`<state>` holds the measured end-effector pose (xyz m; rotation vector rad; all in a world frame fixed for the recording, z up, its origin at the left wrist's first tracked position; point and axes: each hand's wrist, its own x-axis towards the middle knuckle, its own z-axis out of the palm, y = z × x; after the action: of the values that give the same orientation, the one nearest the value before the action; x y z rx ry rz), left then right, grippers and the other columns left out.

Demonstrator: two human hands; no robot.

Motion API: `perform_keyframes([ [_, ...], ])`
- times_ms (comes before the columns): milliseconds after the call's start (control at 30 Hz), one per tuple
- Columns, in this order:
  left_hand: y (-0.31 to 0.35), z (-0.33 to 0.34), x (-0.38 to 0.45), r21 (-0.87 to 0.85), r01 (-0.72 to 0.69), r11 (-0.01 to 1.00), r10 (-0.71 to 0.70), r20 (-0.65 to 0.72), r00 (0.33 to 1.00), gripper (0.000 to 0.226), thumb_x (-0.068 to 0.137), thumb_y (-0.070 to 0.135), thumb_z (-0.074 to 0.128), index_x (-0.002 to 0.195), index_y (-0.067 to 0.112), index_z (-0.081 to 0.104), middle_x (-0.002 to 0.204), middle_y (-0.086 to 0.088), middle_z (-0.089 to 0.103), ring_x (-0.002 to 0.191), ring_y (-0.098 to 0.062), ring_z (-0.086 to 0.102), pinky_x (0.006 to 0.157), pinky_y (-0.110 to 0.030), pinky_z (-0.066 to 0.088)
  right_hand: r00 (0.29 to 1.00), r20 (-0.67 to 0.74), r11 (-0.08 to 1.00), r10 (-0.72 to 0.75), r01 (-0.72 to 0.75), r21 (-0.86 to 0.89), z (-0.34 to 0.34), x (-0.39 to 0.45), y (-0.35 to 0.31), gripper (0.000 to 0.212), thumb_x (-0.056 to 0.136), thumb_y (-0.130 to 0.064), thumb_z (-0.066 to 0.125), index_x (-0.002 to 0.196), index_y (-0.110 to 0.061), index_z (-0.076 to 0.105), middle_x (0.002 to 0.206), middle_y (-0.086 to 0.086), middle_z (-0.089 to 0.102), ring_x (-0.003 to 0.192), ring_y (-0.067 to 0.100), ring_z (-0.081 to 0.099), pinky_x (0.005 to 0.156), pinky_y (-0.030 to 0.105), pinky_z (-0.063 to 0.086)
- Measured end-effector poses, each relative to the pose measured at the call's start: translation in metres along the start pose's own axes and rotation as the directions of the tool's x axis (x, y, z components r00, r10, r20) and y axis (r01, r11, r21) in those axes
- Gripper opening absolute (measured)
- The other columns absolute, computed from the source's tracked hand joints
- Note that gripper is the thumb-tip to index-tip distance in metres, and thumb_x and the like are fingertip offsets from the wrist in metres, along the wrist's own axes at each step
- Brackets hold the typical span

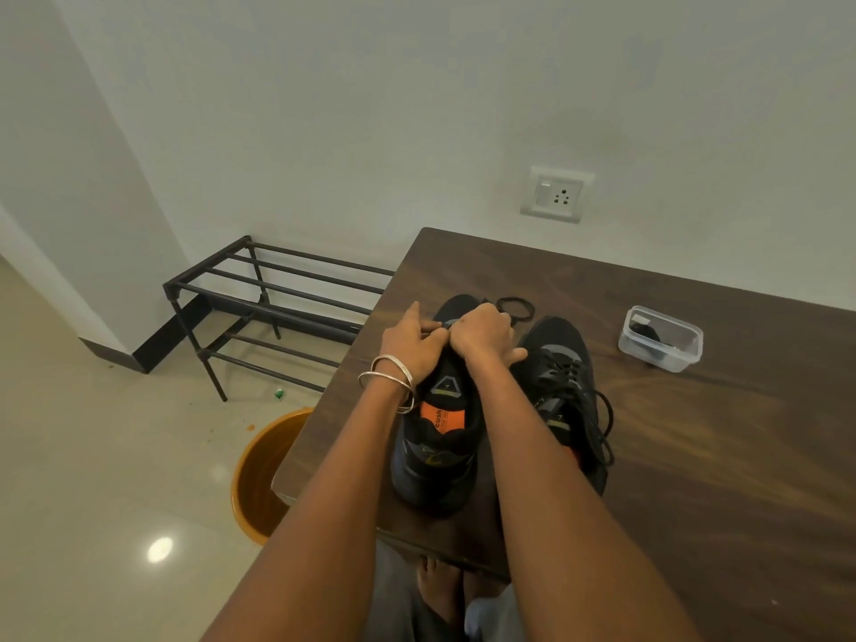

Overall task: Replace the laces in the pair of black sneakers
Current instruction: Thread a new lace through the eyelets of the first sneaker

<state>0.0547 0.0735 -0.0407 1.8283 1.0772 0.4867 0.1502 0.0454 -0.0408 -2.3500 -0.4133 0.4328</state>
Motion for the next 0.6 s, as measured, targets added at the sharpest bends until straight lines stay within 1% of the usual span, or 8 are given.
perform_keyframes([
  [67, 0.001, -0.002, 0.000, 0.030, -0.011, 0.999, 0.010, 0.015, 1.000, 0.064, 0.096, 0.022, 0.051, 0.152, 0.012, 0.021, 0.129, -0.001, 0.061, 0.125, -0.017, 0.050, 0.101, -0.022, 0.034, 0.999, -0.025, 1.000, -0.031, 0.031, -0.005, 0.002, -0.003, 0.000, 0.009, 0.094, -0.027, 0.061, 0.096, -0.019, 0.062, 0.124, 0.007, 0.057, 0.118, 0.027, 0.051, 0.104, 0.049, 0.030],
  [133, 0.000, -0.002, 0.001, 0.038, -0.016, 0.999, 0.016, 0.005, 1.000, 0.061, 0.096, 0.022, 0.050, 0.152, 0.014, 0.024, 0.129, -0.002, 0.061, 0.122, -0.018, 0.052, 0.100, -0.024, 0.036, 0.999, -0.021, 0.999, -0.029, 0.030, 0.016, 0.003, -0.003, 0.001, 0.010, 0.094, -0.026, 0.062, 0.088, -0.018, 0.059, 0.119, 0.007, 0.059, 0.112, 0.025, 0.054, 0.104, 0.050, 0.031],
  [233, 0.000, 0.002, -0.001, 0.020, -0.005, 1.000, 0.006, -0.062, 0.998, 0.057, 0.095, 0.022, 0.050, 0.149, 0.015, 0.032, 0.124, -0.008, 0.061, 0.103, -0.015, 0.055, 0.089, -0.022, 0.040, 0.998, 0.050, 0.998, -0.027, 0.024, 0.063, 0.000, -0.002, 0.000, 0.017, 0.091, -0.024, 0.065, 0.099, -0.010, 0.067, 0.117, 0.008, 0.061, 0.110, 0.027, 0.056, 0.102, 0.052, 0.038],
  [267, -0.001, 0.004, -0.001, 0.021, -0.008, 1.000, 0.009, -0.086, 0.996, 0.056, 0.095, 0.022, 0.050, 0.148, 0.014, 0.034, 0.123, -0.010, 0.061, 0.101, -0.015, 0.055, 0.088, -0.021, 0.040, 0.996, 0.086, 0.997, -0.034, 0.028, 0.073, -0.002, 0.000, 0.000, 0.021, 0.088, -0.024, 0.066, 0.102, -0.008, 0.068, 0.116, 0.009, 0.062, 0.108, 0.028, 0.058, 0.100, 0.052, 0.042],
  [333, -0.002, 0.008, 0.000, 0.026, -0.016, 1.000, 0.019, -0.118, 0.993, 0.054, 0.095, 0.022, 0.050, 0.146, 0.013, 0.038, 0.124, -0.013, 0.060, 0.107, -0.020, 0.057, 0.091, -0.023, 0.040, 0.991, 0.131, 0.995, -0.038, 0.026, 0.096, -0.005, 0.004, 0.002, 0.023, 0.082, -0.023, 0.070, 0.099, -0.007, 0.069, 0.111, 0.011, 0.065, 0.103, 0.028, 0.061, 0.095, 0.051, 0.049],
  [467, -0.006, 0.010, 0.002, -0.021, 0.001, 1.000, -0.004, -0.124, 0.992, 0.053, 0.095, 0.024, 0.053, 0.145, 0.013, 0.039, 0.129, -0.013, 0.057, 0.113, -0.022, 0.056, 0.084, -0.016, 0.033, 0.989, 0.145, 0.992, -0.042, 0.024, 0.124, -0.011, 0.004, 0.005, 0.027, 0.080, -0.018, 0.073, 0.101, -0.002, 0.068, 0.106, 0.015, 0.067, 0.099, 0.029, 0.063, 0.085, 0.045, 0.055],
  [533, -0.009, 0.010, 0.004, -0.038, 0.013, 0.999, -0.017, -0.131, 0.991, 0.053, 0.095, 0.025, 0.054, 0.144, 0.012, 0.040, 0.127, -0.012, 0.059, 0.115, -0.022, 0.056, 0.087, -0.017, 0.034, 0.988, 0.144, 0.992, -0.054, 0.036, 0.122, -0.013, 0.004, 0.004, 0.028, 0.083, -0.016, 0.072, 0.106, 0.000, 0.067, 0.109, 0.015, 0.066, 0.100, 0.029, 0.063, 0.083, 0.042, 0.055],
  [600, -0.011, 0.011, 0.007, -0.049, 0.014, 0.999, -0.021, -0.142, 0.990, 0.054, 0.094, 0.028, 0.055, 0.144, 0.012, 0.041, 0.121, -0.015, 0.063, 0.113, -0.023, 0.058, 0.095, -0.024, 0.039, 0.987, 0.151, 0.991, -0.049, 0.029, 0.134, -0.015, 0.004, 0.004, 0.028, 0.083, -0.014, 0.071, 0.107, 0.001, 0.067, 0.110, 0.016, 0.066, 0.102, 0.030, 0.062, 0.087, 0.044, 0.055],
])
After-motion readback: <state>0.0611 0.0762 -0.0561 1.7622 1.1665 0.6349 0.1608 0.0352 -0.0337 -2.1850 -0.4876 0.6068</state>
